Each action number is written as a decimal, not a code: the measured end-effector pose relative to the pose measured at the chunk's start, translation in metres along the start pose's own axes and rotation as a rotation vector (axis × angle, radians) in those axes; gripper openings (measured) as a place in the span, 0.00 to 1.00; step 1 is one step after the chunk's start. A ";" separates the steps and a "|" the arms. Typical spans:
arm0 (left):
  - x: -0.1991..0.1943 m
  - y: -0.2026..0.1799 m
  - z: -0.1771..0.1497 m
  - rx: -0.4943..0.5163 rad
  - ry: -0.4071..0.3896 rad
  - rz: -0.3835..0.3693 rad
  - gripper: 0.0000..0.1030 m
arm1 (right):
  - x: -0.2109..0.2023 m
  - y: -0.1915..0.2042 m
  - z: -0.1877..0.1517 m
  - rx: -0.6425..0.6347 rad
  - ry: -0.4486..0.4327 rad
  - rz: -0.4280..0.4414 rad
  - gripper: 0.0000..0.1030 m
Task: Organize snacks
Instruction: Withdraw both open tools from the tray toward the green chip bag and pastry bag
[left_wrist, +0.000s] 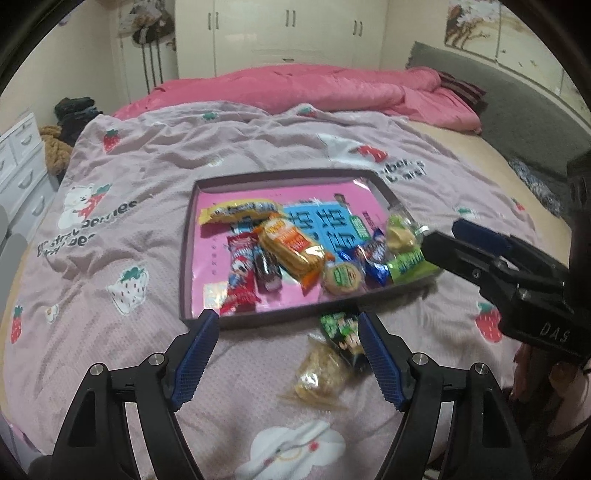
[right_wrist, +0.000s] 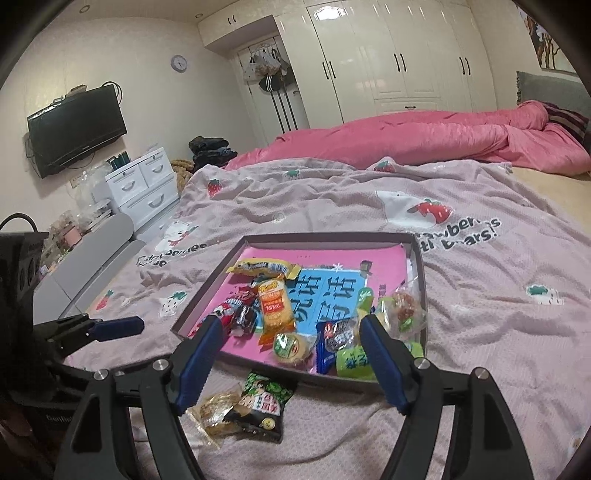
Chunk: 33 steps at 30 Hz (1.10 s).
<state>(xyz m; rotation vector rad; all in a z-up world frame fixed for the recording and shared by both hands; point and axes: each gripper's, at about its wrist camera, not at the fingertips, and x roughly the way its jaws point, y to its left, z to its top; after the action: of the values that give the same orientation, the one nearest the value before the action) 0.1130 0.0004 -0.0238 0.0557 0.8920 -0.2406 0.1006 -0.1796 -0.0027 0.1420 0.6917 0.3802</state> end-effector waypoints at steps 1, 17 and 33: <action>0.001 -0.001 -0.002 0.006 0.012 -0.005 0.76 | -0.001 0.001 -0.002 0.001 0.005 0.002 0.74; 0.015 -0.010 -0.022 0.042 0.122 -0.046 0.76 | -0.005 0.009 -0.016 0.003 0.067 0.025 0.74; 0.050 -0.015 -0.038 0.060 0.230 -0.078 0.76 | 0.018 0.001 -0.028 0.033 0.165 0.026 0.74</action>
<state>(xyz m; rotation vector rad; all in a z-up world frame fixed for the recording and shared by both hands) 0.1108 -0.0174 -0.0852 0.1062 1.1173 -0.3383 0.0949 -0.1713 -0.0341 0.1523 0.8601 0.4088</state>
